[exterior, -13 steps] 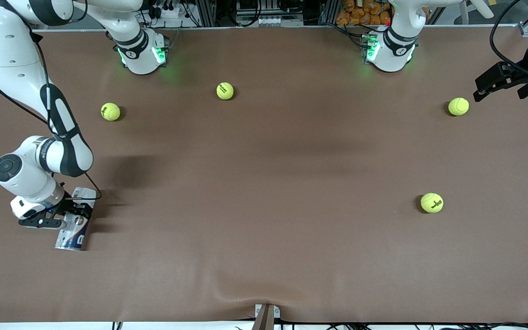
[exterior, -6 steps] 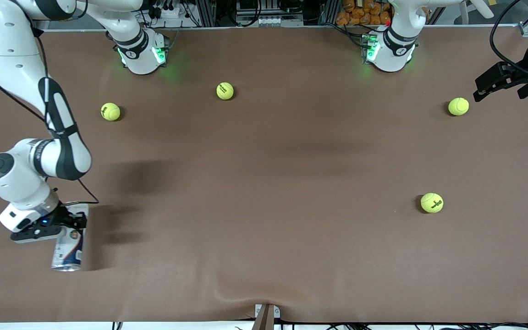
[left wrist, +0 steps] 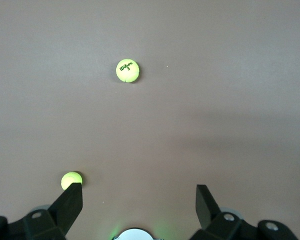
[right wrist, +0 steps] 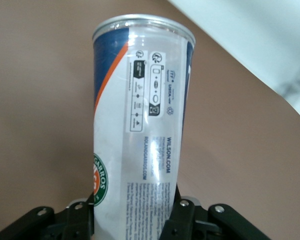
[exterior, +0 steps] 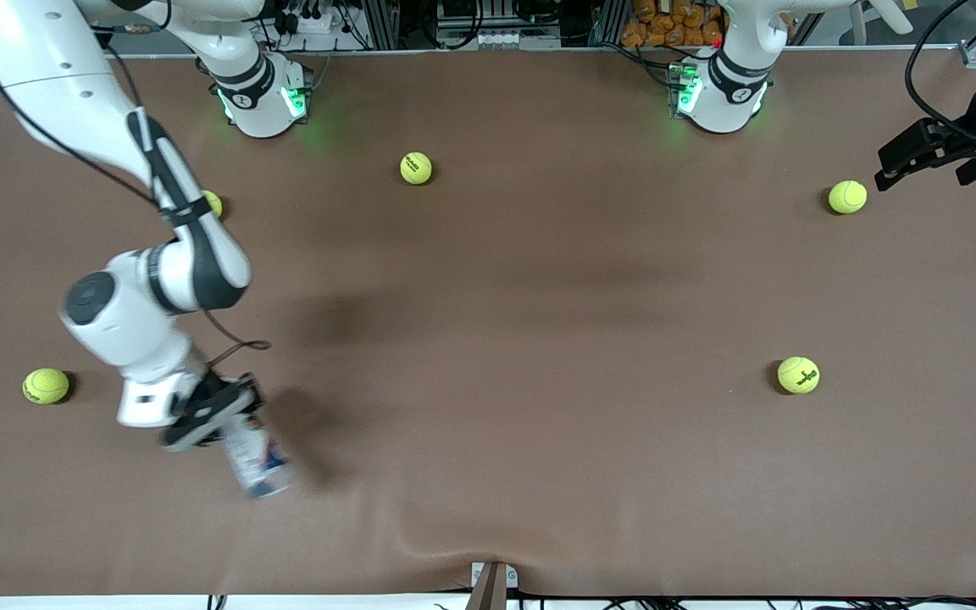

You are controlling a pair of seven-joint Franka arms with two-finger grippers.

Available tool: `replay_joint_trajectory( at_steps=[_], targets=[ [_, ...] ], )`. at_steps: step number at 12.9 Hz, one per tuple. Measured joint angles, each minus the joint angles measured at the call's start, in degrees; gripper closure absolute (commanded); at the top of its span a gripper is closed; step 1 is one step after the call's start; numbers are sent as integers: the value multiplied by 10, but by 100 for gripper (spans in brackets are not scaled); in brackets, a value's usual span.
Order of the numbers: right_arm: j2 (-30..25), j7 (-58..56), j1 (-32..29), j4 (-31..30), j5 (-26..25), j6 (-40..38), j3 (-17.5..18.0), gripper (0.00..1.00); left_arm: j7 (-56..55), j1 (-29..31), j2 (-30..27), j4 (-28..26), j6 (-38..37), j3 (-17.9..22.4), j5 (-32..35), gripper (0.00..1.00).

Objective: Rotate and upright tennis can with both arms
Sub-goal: 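Carry the can to mid-table and lay it down with the right gripper, then open the right gripper and withdraw while the left gripper reaches the can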

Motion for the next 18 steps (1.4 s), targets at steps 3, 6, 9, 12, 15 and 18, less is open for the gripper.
replay_joint_trajectory(
  at_steps=[3, 6, 9, 12, 15, 18],
  targets=[
    [13, -113, 66, -6, -1, -12, 17, 45, 0, 0, 0, 0, 0, 0, 0, 0],
    [40, -202, 131, -7, -2, -13, 19, 41, 0, 0, 1, 0, 0, 0, 0, 0],
    [53, -209, 198, -5, -4, -13, 18, 41, 0, -1, 5, -3, 0, -1, 0, 0],
    [69, -216, 215, 4, -5, -10, 16, 0, 0, -3, 25, -6, 0, -7, -11, 0],
    [76, -219, 215, 13, -15, -9, 12, 0, 0, -4, 81, -13, 6, -13, -104, 0],
    [62, -238, 214, 31, -15, -24, 12, 0, 0, -4, 158, -26, 67, -14, -207, 0]
  ],
)
